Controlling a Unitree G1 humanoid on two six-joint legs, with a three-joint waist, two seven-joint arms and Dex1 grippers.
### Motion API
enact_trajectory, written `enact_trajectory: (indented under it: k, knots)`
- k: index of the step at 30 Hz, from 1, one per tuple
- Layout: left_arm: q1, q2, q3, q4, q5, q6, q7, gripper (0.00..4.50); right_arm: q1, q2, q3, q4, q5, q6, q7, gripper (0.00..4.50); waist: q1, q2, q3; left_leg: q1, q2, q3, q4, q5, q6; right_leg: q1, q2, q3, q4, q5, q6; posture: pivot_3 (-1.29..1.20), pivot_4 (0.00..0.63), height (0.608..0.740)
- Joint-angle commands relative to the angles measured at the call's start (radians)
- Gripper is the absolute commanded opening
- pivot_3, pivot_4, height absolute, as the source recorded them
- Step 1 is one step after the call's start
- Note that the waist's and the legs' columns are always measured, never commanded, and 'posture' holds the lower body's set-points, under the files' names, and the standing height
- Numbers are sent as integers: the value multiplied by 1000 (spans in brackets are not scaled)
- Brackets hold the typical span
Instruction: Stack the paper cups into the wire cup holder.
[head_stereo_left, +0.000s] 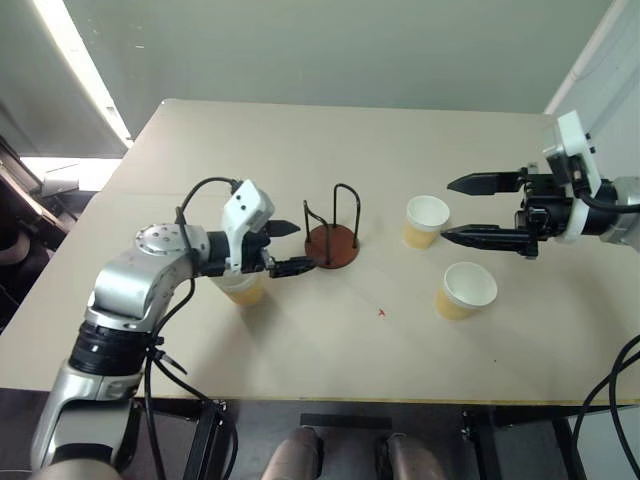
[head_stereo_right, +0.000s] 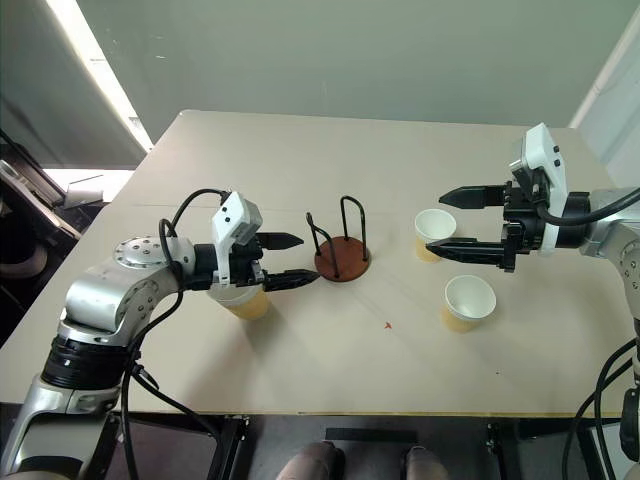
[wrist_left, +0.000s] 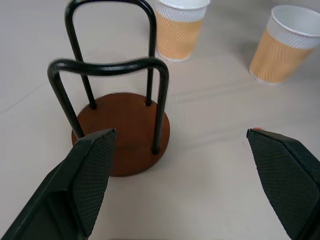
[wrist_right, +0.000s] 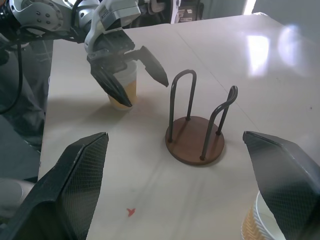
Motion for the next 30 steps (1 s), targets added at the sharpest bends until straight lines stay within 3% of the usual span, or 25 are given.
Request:
enact_trajectory:
  k: [1,12,25,30]
  knots:
    - [-45,-29,-14,0,22,-8,26,4500,-10,-27,-36,-32,27,15,-3,4472,1,0,0,0,0,0,0,0,0,0,0,0,0,0,0,0,150,740]
    - [-109,-93,-83,109,96,-65,14,4500,5,-26,-51,-59,49,34,-30,4472,1,0,0,0,0,0,0,0,0,0,0,0,0,0,0,0,150,740]
    - [-187,-238,-98,278,181,-162,55,4500,17,-36,-58,-67,62,35,-49,4472,3,0,0,0,0,0,1,0,1,1,0,0,0,0,1,0,150,740]
    - [-185,-244,-99,263,180,-161,30,2842,24,-40,-62,-68,64,35,-53,4500,3,0,0,0,0,0,1,0,1,1,0,0,0,0,1,0,150,740]
